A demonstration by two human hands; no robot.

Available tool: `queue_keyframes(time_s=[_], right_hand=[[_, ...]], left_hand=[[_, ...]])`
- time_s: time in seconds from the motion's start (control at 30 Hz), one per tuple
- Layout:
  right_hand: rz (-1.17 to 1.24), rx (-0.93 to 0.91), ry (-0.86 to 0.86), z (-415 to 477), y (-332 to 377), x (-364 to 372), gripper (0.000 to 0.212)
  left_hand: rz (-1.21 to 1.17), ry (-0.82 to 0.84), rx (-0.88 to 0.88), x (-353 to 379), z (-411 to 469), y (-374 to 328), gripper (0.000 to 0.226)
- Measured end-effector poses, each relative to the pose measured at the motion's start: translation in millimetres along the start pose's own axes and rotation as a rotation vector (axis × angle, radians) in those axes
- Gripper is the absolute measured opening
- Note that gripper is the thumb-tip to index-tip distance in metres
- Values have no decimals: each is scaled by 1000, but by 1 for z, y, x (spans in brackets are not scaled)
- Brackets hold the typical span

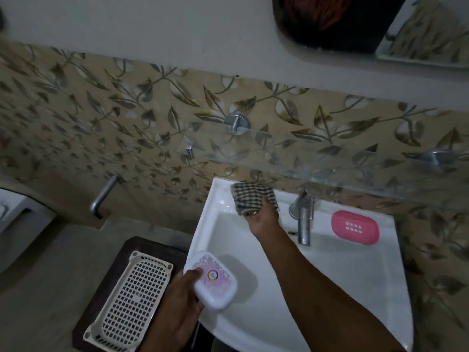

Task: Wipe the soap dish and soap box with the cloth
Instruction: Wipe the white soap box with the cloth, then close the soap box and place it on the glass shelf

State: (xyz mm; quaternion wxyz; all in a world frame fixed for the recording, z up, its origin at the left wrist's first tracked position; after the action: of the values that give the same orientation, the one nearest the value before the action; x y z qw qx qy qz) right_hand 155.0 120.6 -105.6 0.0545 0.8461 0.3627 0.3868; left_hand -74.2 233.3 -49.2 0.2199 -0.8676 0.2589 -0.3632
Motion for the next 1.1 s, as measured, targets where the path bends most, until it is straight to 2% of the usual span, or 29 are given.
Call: queue_keyframes(time_s=[0.1,0.2,0.3,0.43,0.57,0.6,0.67,0.73,0.87,0.9,1.0,1.1], right_hand=[[154,-20,32,9,-11,6,51],[111,-44,-34,6,-14,8,52],[-113,-65,-139,5,-7,4,52],[-488,-58,-165,10,6,-15,42],[-661,-136,-305,-12,18,-34,48],[-699,-138,-304,-23,20,-36,41],[-764,-121,-182,-55,17,-38,23],[-849,-150,-46,-94,17,-46,23],[-1067,-411,53,-150,39,-72,16],[-1088,-444,95,-162,45,-77,29],[-1123,-501,192,-186,64,-89,86],[-1235,-620,110,-198,101,-106,112]], left_hand=[[3,-8,-17,-2,7,0,31],[12,1,-23,2,12,-2,31],[17,30,-25,10,15,-5,32],[15,46,-27,19,21,-6,33],[-8,67,-11,33,26,-5,36],[-12,78,-9,38,26,-4,37],[-9,93,-17,48,28,-1,40],[-1,100,-14,61,30,3,43],[-44,142,20,94,28,15,48],[-43,168,22,104,27,19,52],[-24,285,16,140,23,35,58],[38,392,-36,182,16,59,48]])
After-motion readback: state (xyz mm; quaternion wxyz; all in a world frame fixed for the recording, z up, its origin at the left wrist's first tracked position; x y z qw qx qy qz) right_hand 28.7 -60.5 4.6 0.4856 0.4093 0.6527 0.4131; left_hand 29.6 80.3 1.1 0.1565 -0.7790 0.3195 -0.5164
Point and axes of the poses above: each hand's wrist, its own z-axis towards the middle knuckle, its own x-axis out of the palm, y = z × x, the point moved 6 cm from there along z, towards the middle knuckle, and after that the axes turned 5 degrees about y, right-handed, at the moved point
